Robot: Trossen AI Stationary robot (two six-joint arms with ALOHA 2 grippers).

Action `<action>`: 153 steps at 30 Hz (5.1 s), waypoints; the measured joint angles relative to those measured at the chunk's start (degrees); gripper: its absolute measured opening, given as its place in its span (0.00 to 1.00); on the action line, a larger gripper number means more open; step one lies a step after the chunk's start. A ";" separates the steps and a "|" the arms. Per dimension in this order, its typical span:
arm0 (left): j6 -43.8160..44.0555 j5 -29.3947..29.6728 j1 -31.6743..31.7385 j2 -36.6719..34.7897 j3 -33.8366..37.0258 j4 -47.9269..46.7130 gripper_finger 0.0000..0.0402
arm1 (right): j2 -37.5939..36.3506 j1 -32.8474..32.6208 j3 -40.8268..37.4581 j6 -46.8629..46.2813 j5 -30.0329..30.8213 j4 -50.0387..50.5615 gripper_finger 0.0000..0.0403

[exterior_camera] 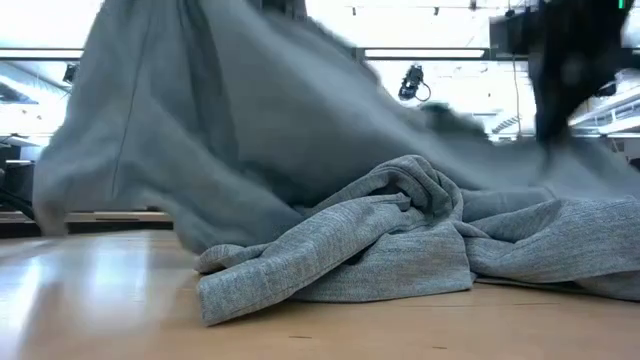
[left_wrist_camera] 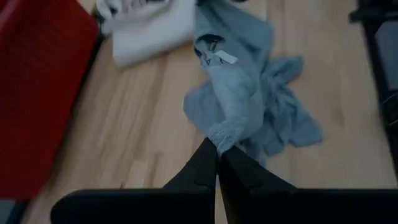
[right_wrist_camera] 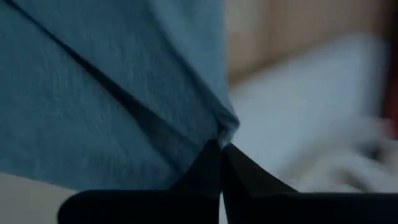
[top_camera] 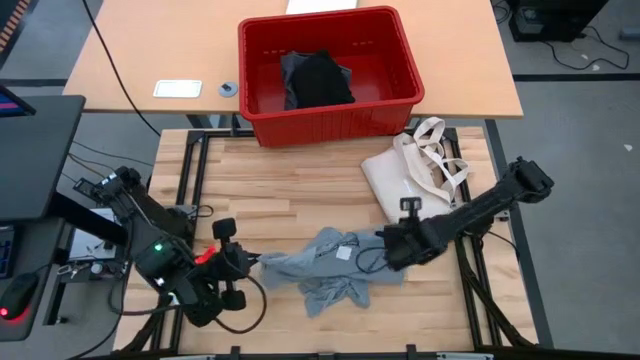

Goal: Fold Laundry from Bin
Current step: Fold the gray shirt

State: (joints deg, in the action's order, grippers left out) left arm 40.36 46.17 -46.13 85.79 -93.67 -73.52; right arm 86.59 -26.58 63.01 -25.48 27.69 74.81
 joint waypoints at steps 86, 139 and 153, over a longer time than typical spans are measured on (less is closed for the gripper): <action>-31.64 -23.82 22.42 -19.22 17.07 21.56 0.03 | -0.02 16.53 46.67 22.18 -7.85 -0.35 0.03; -49.90 -23.35 16.39 13.54 41.24 99.21 0.03 | 0.59 -12.29 -17.80 34.03 3.99 -100.94 0.03; -45.51 -23.34 16.46 13.72 41.24 99.43 0.03 | 0.61 -12.22 -17.80 34.03 4.04 -100.93 0.03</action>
State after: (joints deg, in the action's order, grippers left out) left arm -5.15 22.84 -29.67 99.50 -52.42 25.91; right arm 87.20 -38.81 45.21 8.56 31.73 -26.11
